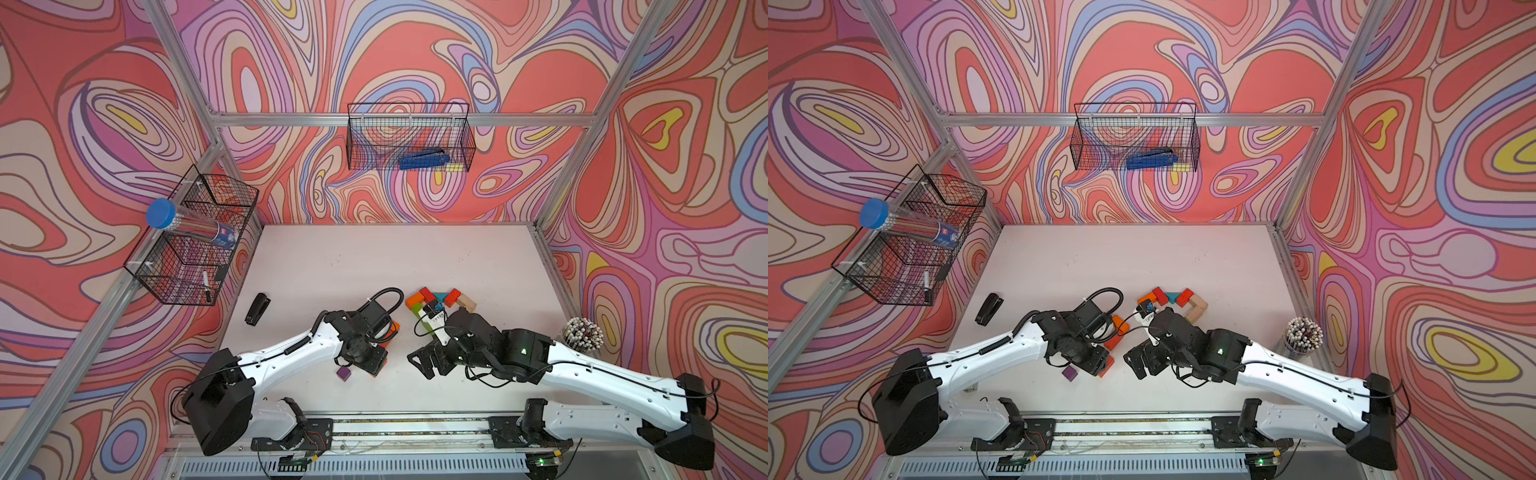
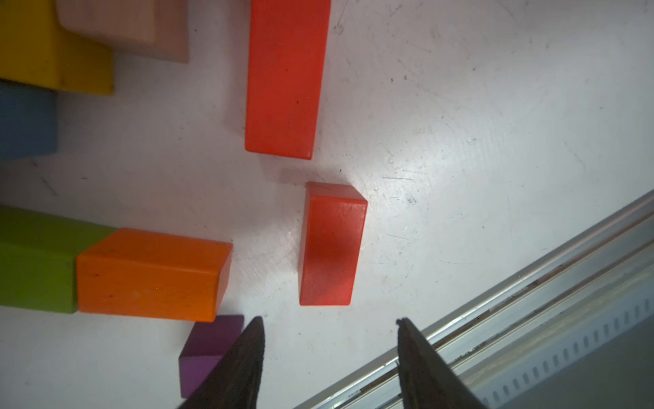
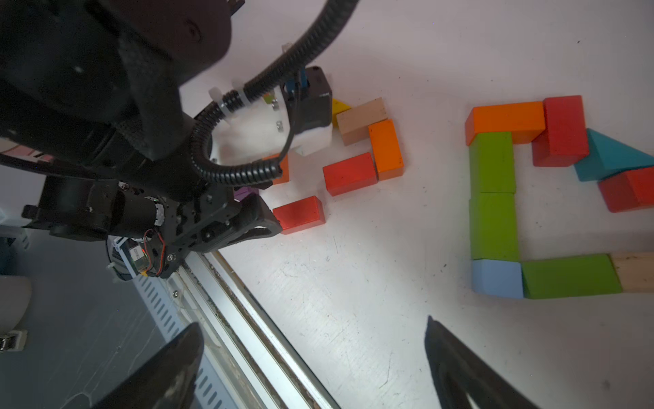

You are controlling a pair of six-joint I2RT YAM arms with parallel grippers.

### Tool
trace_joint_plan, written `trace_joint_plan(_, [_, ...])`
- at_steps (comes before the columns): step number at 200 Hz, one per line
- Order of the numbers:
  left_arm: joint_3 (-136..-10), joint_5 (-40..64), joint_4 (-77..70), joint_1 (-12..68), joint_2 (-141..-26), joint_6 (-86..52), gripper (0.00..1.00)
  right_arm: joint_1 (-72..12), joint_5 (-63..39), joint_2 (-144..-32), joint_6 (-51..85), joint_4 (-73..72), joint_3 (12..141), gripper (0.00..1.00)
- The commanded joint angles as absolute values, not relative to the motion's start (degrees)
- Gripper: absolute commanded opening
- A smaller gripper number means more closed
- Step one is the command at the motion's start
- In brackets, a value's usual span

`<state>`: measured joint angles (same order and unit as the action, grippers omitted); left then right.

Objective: Assemble a heart with building blocks
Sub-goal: Assemble the building block at the center of the board.

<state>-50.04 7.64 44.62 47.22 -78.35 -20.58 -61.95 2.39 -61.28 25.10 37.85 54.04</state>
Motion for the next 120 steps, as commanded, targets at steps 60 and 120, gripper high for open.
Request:
trace_joint_plan(60, [-52.7,6.1,41.1,48.0,-86.3,-16.8,0.60,-61.8,5.1,-54.1,21.9,38.1,51.1,0.98])
trace_joint_plan(120, [-52.7,6.6,39.1,48.1,-89.3,-16.0,0.54,-61.8,7.9,-54.5,21.9,39.2,50.4,0.98])
